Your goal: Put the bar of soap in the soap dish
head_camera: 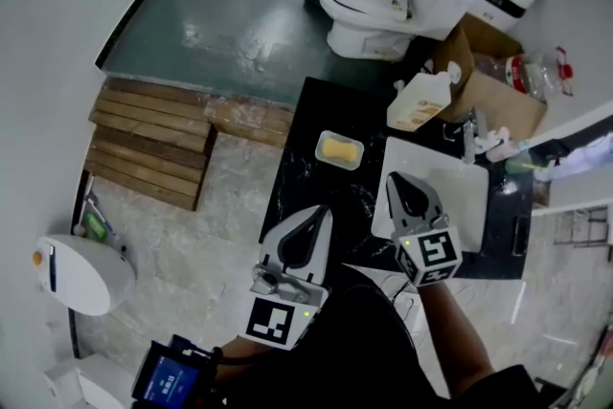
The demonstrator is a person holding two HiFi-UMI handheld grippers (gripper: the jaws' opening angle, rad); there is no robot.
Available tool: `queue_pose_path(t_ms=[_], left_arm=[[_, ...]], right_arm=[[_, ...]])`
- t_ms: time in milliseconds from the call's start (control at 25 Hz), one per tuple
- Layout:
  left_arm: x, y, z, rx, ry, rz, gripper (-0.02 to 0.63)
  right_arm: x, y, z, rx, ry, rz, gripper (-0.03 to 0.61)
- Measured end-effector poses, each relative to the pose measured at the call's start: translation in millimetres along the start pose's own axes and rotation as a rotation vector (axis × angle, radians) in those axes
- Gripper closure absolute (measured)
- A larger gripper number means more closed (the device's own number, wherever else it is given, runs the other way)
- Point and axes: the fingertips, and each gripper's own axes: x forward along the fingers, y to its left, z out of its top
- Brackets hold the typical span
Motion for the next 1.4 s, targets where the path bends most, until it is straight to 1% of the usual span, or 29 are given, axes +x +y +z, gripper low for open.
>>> queue_pose_path(t_ms=[120,240,440,600,680,800,880,920,1040,1080,1120,1240,1320,1400], left_arm=[[2,-5,1,0.005,0.001,-0.031,0.614],[4,-8,3,0.009,-0.002,-0.057,0.614],[2,-9,0,0.009,0.006,-0.093,0.613],[0,-12,1,0.009,0.009,-0.108,0.614],[-1,-13,0,0.002,0.021,-0.126,0.614],[-4,-14,-1,0.001,0.032,-0.152,0.614],[-5,-15,-2,0.009,0.035,-0.163,0.614],[-6,-16,-1,0.029,0.034,-0.171,0.614],[-10,-29,4,0.143,0.022,-0.223,0.614],[-10,-32,5,0.161,0.021,-0.24,0.614],[-9,-33,4,0.157,0.024,-0.25,0.614],[-7,-32,3,0.108,0.029,-0.245,0.614],[-8,-33,8,0.109,0.003,-0.241,0.614],[-9,-35,14,0.127,-0.027,-0.244,0.614]], right_arm=[[-18,5,16,0.032,-0.074,-0.032,0.569],[-32,13,24,0.048,-0.143,-0.028,0.569],[-54,29,33,0.089,-0.188,-0.057,0.569],[-76,42,54,0.127,-0.242,-0.074,0.569],[-83,46,60,0.11,-0.258,-0.104,0.569],[-84,52,57,0.067,-0.257,-0.146,0.569],[-86,55,55,0.076,-0.264,-0.171,0.569],[-87,57,54,0.082,-0.27,-0.181,0.569],[-90,61,54,0.08,-0.289,-0.206,0.569],[-91,63,55,0.081,-0.296,-0.21,0.569],[-92,64,57,0.083,-0.303,-0.213,0.569],[-95,70,66,0.069,-0.321,-0.218,0.569],[-98,71,68,0.036,-0.315,-0.231,0.569],[-101,68,68,0.007,-0.301,-0.265,0.569]])
